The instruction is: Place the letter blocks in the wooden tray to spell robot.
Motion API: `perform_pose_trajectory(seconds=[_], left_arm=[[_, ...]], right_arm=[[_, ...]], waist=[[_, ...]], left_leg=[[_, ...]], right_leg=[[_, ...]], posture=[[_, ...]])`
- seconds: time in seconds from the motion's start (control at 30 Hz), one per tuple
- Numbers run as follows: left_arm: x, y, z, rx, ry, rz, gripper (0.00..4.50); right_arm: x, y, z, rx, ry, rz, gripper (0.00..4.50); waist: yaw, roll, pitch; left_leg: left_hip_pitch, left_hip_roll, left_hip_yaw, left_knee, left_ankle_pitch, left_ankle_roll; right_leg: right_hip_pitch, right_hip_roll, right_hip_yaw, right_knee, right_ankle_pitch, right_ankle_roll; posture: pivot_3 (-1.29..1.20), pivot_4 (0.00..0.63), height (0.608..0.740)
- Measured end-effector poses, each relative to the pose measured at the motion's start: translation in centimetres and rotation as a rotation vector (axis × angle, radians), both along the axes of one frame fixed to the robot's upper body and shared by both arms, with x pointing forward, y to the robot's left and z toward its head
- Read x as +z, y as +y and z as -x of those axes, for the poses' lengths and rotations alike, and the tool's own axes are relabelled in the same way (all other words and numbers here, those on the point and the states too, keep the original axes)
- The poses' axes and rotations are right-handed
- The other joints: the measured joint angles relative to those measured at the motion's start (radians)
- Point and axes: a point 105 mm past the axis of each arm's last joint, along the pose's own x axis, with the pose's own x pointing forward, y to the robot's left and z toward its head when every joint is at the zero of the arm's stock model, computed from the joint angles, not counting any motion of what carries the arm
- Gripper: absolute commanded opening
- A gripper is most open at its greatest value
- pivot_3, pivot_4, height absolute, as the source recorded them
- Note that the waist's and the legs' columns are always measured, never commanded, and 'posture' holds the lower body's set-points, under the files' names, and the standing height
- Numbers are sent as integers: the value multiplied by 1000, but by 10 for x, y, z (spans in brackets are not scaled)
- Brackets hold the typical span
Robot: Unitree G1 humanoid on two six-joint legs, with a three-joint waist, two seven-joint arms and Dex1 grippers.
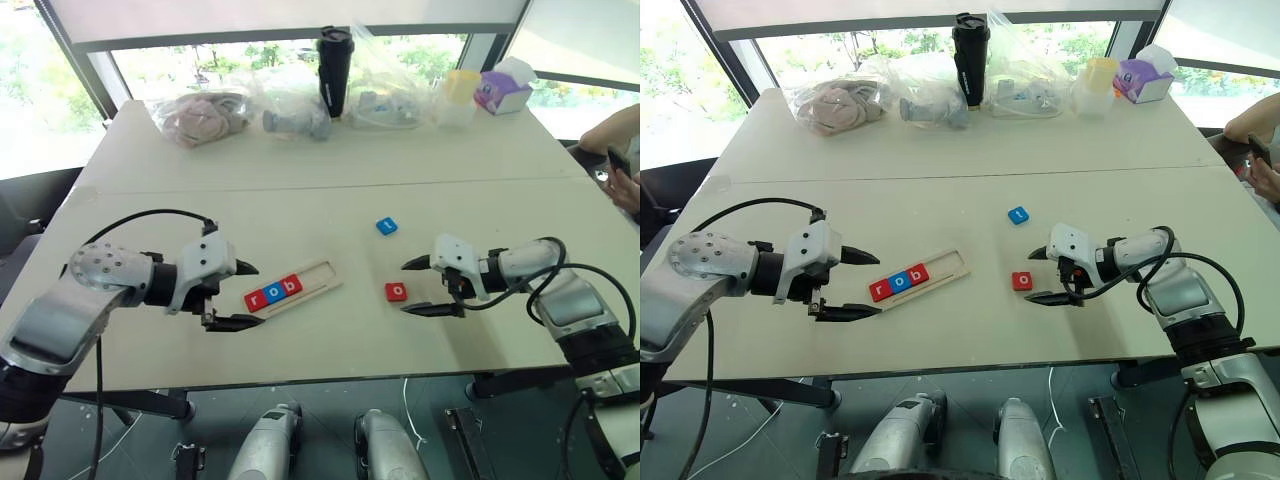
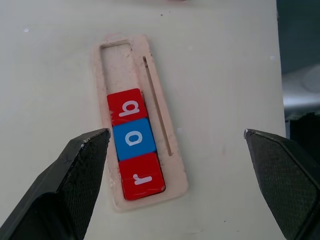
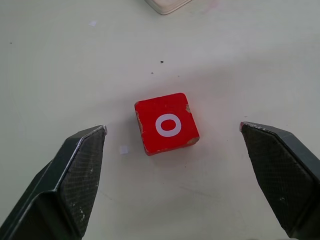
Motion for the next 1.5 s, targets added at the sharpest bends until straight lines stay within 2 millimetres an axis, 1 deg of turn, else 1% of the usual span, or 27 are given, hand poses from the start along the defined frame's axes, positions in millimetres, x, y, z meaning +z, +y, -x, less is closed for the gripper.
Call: perform_pose_trajectory(seconds=[0.07,0.13,0.47,0.6,0.67,0.73,0.8,0.83,0.93,1.03,1.13,1.23,1.3,1.5], left_arm=[[-3,2,0,14,6,-3,4500],[-3,2,-1,21,1,-3,4500],[-3,4,-2,42,-8,0,4500],[-4,8,-1,54,-11,-20,4500],[-9,14,-1,73,-2,-44,4500],[-10,17,-1,79,-8,-52,4500],[-11,20,-2,93,-16,-59,4500],[-11,21,-2,102,-17,-60,4500],[-12,24,-3,118,-21,-59,4500],[-12,27,-2,143,-27,-56,4500],[-12,22,1,140,-37,-48,4500],[-12,21,2,153,-38,-43,4500],[-11,20,3,157,-45,-32,4500],[-12,21,3,181,-44,-26,4500]], right_arm=[[-8,-1,0,-3,18,3,2054],[-8,1,-2,8,13,-1,1071],[-8,1,-6,14,-2,6,1068],[-1,8,-6,28,-15,3,1068],[17,24,-12,67,-61,-18,1068],[39,47,-17,129,-128,-49,1068],[51,69,-20,193,-161,-69,1068],[55,84,-20,237,-170,-83,1068],[50,115,-23,330,-155,-67,1068],[44,128,-30,367,-144,-32,1068],[35,139,-34,414,-131,8,1068],[26,144,-36,442,-103,33,1068],[21,143,-39,447,-92,55,1068],[15,140,-45,455,-84,100,1068]], waist=[[0,0,0],[0,0,0],[0,0,0],[-2,0,0],[-10,1,0],[-9,1,0],[-5,1,0],[-5,1,0],[1,1,0],[-3,1,0],[-5,1,0],[-5,1,0],[-5,1,0],[-10,1,0]], left_leg=[[0,0,0,0,0,0],[0,0,0,0,0,0],[1,0,0,0,0,0],[1,0,0,0,0,0],[1,0,1,0,0,0],[1,1,1,0,0,0],[1,1,0,0,0,-1],[1,1,0,0,0,-1],[1,-1,0,1,0,-1],[1,-2,1,1,0,-1],[1,-1,0,0,0,-1],[1,-1,0,0,1,-2],[1,-2,0,0,2,-3],[2,1,0,0,4,-6]], right_leg=[[0,0,0,0,0,0],[0,0,0,0,0,0],[0,0,0,1,0,0],[0,0,1,1,0,0],[-2,1,2,3,0,0],[-2,1,2,4,1,1],[-2,1,1,4,0,1],[-2,1,1,4,1,1],[-5,1,1,3,1,2],[-4,1,1,3,2,3],[-5,1,1,4,3,4],[-6,3,2,9,3,5],[-6,3,2,13,3,5],[-8,7,2,17,4,3]], posture=[[0,150,740],[0,150,740],[0,150,740],[0,150,740],[0,150,740],[0,150,740],[0,150,740],[0,150,740],[0,150,740],[0,150,740],[0,150,740],[0,150,740],[0,150,740],[0,150,740]])
